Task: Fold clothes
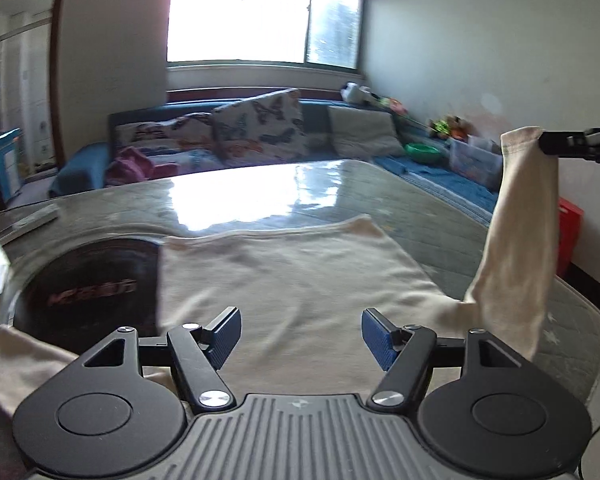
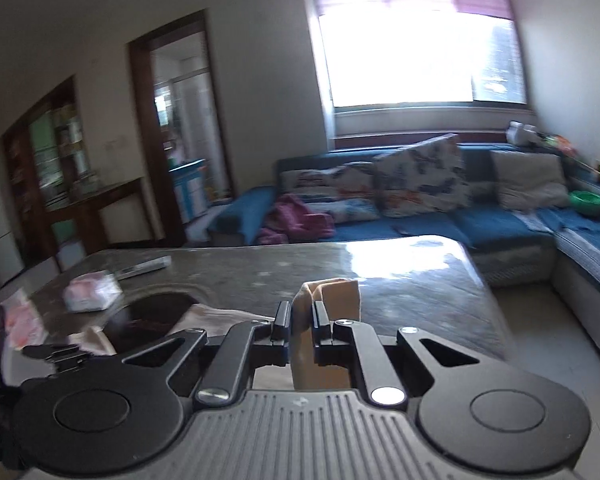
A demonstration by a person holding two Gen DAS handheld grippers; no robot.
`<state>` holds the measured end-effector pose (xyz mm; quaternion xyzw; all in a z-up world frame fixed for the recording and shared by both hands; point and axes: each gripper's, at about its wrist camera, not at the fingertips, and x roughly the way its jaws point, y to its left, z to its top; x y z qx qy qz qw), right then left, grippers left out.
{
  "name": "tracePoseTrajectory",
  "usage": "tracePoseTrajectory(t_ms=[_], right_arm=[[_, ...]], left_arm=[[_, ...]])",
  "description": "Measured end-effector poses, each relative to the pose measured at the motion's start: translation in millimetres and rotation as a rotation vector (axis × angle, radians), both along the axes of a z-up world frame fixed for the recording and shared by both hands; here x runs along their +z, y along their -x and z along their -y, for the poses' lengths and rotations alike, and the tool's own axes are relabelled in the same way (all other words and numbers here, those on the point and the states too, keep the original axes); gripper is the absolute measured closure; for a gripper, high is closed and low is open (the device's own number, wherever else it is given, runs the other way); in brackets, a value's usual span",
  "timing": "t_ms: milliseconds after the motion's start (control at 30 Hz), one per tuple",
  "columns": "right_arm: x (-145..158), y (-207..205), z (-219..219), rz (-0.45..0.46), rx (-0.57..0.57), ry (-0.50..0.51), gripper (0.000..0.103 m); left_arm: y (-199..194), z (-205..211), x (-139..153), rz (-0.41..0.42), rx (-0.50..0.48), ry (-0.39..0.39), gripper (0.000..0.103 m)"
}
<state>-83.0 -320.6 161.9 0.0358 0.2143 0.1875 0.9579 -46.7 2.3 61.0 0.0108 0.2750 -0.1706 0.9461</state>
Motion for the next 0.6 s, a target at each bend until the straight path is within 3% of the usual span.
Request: tracePoseTrajectory(t_ms=[167,433,600], right_arm=[[-9,-15,-70,-0.036,0.193,0.026,0.094],[-41,-9,-106,-0.119,0.338,0.055,0.094],[-61,-6,-128,-0.171,0.428,0.074,0.087]], left_arm=[[6,-34,0,0.003,0.087,0.017,0.033],[18,-67,-4,-0.012,0.18,0.038,0.033],[21,-66,-4,-0.013,0.178,0.033,0.033]])
